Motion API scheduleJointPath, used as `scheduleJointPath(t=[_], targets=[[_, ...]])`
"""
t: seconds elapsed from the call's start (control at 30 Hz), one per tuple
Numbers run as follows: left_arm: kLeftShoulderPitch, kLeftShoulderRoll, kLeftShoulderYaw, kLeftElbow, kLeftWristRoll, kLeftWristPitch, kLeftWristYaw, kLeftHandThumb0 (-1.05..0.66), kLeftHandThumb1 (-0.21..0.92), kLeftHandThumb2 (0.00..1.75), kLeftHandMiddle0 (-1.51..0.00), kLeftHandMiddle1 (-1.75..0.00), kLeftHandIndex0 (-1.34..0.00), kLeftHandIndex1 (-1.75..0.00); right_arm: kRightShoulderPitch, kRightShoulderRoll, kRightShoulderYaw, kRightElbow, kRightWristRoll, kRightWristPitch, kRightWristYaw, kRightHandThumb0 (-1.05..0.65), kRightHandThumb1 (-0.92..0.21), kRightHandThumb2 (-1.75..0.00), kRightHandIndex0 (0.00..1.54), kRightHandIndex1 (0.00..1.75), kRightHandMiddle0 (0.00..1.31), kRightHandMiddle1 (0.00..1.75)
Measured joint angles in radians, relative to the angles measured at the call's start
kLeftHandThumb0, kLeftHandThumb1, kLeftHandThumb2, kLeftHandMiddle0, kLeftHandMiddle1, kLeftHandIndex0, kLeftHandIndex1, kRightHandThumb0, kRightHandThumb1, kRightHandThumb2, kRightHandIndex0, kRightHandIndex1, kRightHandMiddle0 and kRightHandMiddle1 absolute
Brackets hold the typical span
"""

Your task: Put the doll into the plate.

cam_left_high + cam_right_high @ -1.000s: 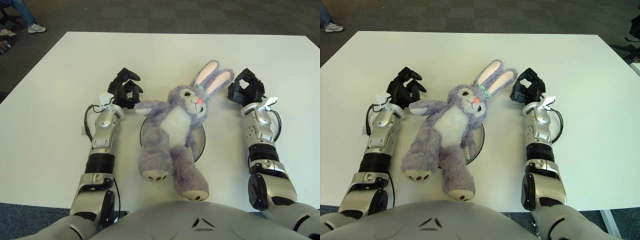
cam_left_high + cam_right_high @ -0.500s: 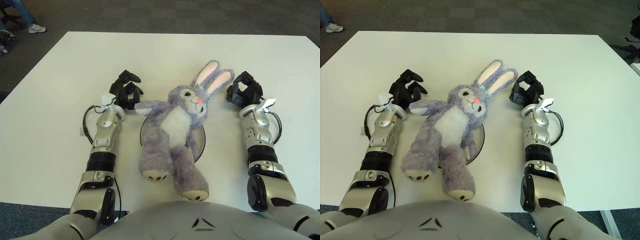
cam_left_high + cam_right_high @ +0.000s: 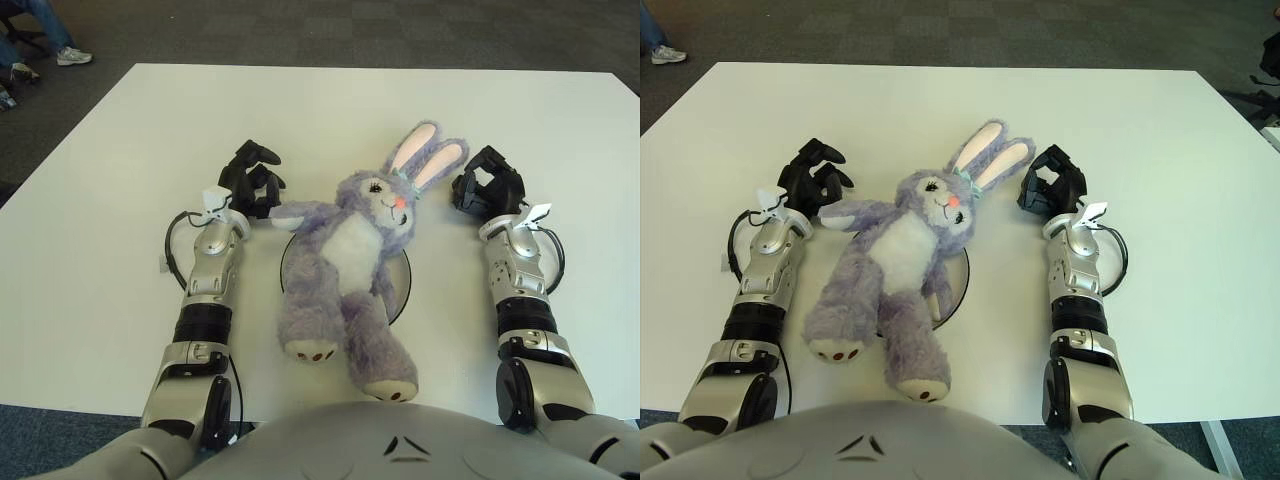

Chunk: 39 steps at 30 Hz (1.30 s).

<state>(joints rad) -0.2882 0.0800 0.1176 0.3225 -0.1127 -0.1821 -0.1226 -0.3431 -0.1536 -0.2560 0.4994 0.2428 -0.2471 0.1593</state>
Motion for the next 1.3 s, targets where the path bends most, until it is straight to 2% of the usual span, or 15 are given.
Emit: scheduleJointPath(t=[0.7,1.3], targets=[[0.009,-0.007,-0.004,-0.062,0.009,0.039,0.049,-0.01,0.23,1.43,-0.57,-1.75,-0.55,-1.75,0.060,-0.055,-0.005,-0.043,-0.028,0.009,-0.018,-0.49,-0.30,-1.33,1.26,1.75,0.63,1.75],[0.021,-0.015,-0.020,-0.087,0.009,0.084,0.052,-0.01,0.23,1.42,-0.56,-1.75,-0.55,-1.75,0.084,-0.053,-0.010,-0.079,-0.031,0.018,-0.062,-0.50,-0.26,-1.38,1.26,1.75,0.66,1.75]])
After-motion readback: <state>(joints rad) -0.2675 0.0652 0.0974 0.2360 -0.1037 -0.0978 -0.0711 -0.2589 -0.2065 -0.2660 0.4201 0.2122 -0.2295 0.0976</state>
